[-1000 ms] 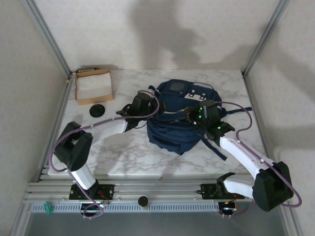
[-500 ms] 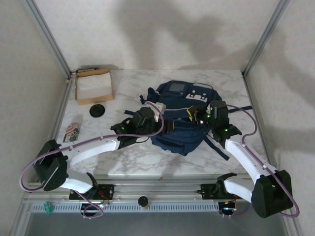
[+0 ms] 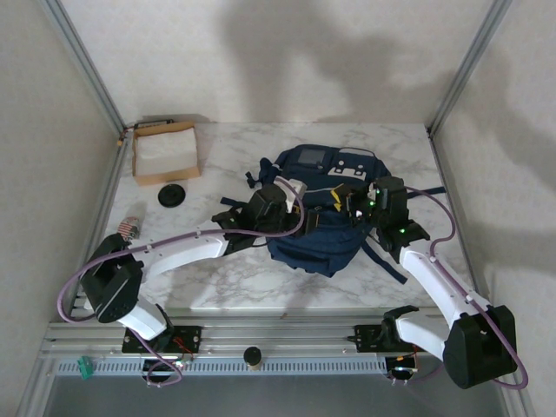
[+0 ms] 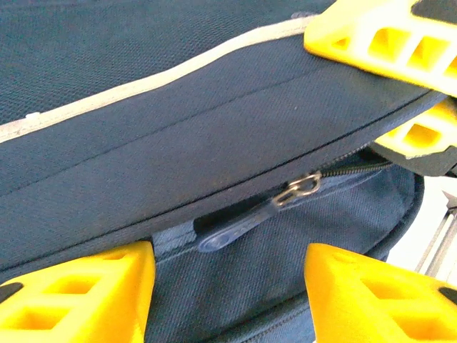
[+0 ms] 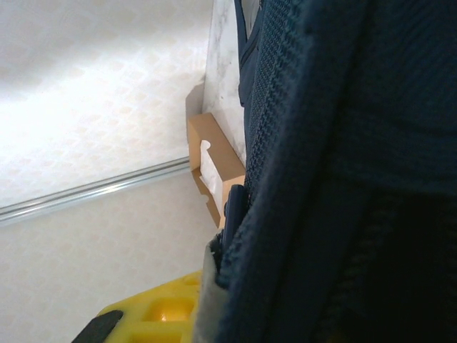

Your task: Pack the student bag

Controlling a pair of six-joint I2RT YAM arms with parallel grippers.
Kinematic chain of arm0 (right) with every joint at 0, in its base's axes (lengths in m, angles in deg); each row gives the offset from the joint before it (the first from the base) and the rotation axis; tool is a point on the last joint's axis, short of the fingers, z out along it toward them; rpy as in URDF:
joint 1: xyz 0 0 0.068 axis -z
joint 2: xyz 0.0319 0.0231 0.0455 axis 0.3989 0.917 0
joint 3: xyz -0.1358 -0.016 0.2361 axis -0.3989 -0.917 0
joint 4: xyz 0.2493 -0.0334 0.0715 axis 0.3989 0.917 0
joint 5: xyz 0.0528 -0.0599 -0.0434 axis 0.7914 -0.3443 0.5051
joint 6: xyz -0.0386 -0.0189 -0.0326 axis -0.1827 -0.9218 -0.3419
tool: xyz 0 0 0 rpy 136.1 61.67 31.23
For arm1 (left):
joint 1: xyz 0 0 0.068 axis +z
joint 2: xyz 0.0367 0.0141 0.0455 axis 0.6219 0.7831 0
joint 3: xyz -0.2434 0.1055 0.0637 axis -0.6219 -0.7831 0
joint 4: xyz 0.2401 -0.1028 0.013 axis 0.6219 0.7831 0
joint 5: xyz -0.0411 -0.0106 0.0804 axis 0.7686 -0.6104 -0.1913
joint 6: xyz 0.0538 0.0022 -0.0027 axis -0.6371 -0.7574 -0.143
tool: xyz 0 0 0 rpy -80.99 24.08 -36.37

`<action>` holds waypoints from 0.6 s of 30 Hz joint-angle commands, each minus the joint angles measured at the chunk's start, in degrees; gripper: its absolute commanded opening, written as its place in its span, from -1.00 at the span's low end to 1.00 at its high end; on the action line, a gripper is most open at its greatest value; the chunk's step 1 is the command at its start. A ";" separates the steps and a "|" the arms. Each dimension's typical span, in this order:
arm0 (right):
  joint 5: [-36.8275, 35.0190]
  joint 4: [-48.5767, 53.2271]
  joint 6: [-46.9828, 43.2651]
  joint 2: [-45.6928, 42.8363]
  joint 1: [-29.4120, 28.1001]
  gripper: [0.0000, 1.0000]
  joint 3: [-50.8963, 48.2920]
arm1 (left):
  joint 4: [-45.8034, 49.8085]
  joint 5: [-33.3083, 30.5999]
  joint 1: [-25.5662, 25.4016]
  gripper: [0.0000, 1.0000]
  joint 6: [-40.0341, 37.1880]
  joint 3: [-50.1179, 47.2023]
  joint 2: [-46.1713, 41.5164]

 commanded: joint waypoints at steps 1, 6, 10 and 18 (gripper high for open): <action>3.68 -8.37 1.37 -2.06 0.08 -1.00 0.63 | -0.97 -0.19 -0.15 0.16 -1.88 4.13 2.04; 4.67 -9.53 2.08 -0.96 0.16 -1.00 0.49 | -2.59 3.94 -0.28 0.15 -2.59 6.01 4.32; 4.91 -9.91 1.74 -0.43 0.33 -1.00 0.75 | -1.78 4.06 -0.23 0.05 -4.07 6.84 5.24; 4.65 -9.30 1.08 -0.22 0.36 -1.00 0.62 | -3.61 4.26 -0.37 -0.25 -6.24 9.37 7.77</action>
